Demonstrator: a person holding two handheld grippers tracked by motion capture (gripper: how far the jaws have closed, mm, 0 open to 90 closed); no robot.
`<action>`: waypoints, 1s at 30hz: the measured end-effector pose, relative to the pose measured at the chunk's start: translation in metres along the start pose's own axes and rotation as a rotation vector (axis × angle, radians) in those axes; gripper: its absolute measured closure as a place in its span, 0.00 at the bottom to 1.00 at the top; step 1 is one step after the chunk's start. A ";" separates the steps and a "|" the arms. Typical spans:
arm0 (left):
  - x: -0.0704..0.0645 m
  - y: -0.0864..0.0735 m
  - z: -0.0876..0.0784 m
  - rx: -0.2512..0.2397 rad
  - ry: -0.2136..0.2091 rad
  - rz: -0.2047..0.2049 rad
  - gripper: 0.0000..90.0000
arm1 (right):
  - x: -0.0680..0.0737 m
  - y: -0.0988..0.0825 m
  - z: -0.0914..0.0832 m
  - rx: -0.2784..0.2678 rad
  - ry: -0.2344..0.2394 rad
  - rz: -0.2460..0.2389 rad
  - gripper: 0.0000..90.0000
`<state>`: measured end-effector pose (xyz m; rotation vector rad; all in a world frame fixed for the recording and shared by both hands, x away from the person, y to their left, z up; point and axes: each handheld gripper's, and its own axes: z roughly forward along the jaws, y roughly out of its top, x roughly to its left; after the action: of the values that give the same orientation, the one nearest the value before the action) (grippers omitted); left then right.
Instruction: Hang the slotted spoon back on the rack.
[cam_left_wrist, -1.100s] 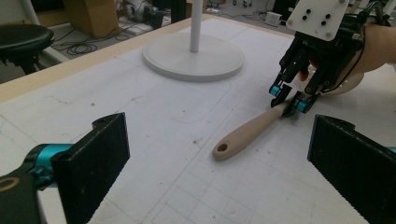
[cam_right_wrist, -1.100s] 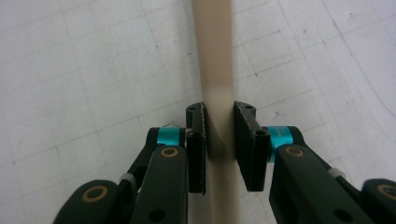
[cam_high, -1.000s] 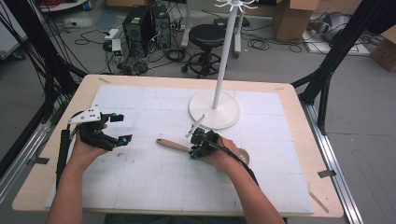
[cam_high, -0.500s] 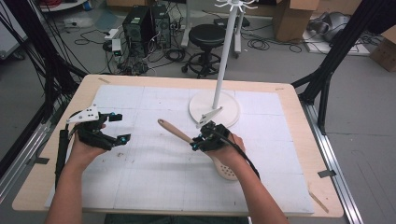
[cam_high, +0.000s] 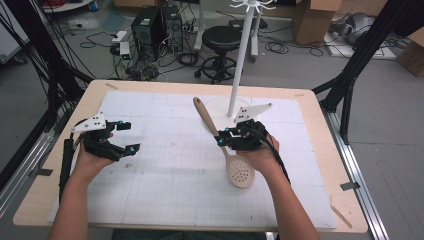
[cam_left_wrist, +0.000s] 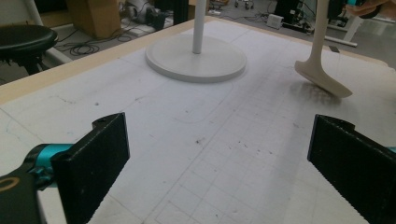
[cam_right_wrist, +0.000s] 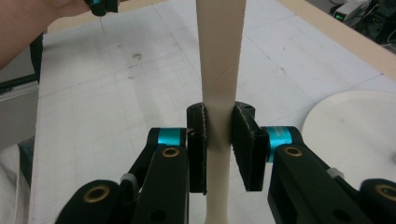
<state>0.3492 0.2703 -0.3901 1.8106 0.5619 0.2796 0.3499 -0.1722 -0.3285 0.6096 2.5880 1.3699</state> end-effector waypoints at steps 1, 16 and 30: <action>0.000 0.000 0.000 -0.002 0.000 0.000 0.07 | 0.000 0.001 -0.002 -0.001 -0.003 -0.004 0.84; 0.000 0.000 -0.002 -0.015 0.003 -0.003 0.07 | -0.004 0.019 -0.032 -0.074 -0.030 -0.015 0.84; 0.000 0.001 -0.003 -0.028 -0.006 0.000 0.07 | -0.024 0.038 -0.076 -0.115 -0.103 0.009 0.84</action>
<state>0.3481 0.2728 -0.3881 1.7841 0.5519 0.2808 0.3587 -0.2204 -0.2551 0.6558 2.4106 1.4387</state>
